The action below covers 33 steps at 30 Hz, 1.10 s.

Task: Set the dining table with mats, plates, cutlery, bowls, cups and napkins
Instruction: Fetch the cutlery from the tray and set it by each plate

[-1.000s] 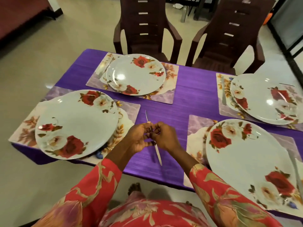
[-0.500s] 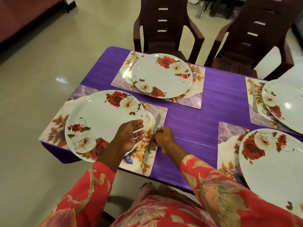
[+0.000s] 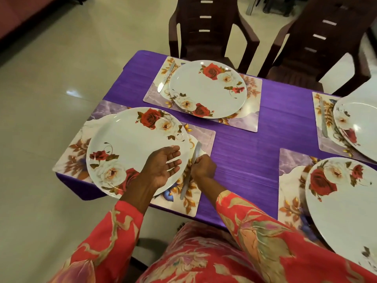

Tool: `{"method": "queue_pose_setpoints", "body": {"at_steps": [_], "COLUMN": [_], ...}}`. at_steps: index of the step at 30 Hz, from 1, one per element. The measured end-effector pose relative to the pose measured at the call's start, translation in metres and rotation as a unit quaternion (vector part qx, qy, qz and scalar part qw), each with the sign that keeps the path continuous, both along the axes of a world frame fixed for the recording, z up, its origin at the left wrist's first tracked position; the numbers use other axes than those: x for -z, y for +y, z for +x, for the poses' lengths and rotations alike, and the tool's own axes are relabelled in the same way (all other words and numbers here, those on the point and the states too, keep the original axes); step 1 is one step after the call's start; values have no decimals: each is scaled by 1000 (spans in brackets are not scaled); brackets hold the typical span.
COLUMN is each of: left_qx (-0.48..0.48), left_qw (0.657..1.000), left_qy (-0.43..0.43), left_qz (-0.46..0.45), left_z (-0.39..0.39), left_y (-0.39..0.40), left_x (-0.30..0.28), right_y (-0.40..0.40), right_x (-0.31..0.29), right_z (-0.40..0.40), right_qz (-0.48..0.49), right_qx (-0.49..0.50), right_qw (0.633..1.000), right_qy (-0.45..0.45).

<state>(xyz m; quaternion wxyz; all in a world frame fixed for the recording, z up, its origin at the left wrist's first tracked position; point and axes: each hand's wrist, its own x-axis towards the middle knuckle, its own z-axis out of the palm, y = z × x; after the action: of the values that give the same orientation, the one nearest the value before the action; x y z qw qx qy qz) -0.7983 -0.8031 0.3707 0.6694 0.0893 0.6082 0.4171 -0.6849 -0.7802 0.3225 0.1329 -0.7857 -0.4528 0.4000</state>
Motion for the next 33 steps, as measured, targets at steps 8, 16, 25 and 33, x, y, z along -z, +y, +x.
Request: {"method": "queue_pose_setpoints", "body": {"at_steps": [8,16,25,33], "left_qx": [7,20,-31,87], "left_qw": [1000,1000,998,992], "left_qy": [0,9,-2,43], "left_qz": [3,8,46,85], "left_z": [0,13,74,168], "left_y": [-2,-2,14,15], "left_x": [1,0,-14,-19], "right_y": [-4,-9,-16,-21], "right_x": [-2,1,-11,-28], "right_z": [0,10,71,158], "right_qz": [23,60,188,257], "right_qx": [-41,-10,15,81], "right_qw": [998,997,980,962], "right_qy": [-38,36,68,36]}}
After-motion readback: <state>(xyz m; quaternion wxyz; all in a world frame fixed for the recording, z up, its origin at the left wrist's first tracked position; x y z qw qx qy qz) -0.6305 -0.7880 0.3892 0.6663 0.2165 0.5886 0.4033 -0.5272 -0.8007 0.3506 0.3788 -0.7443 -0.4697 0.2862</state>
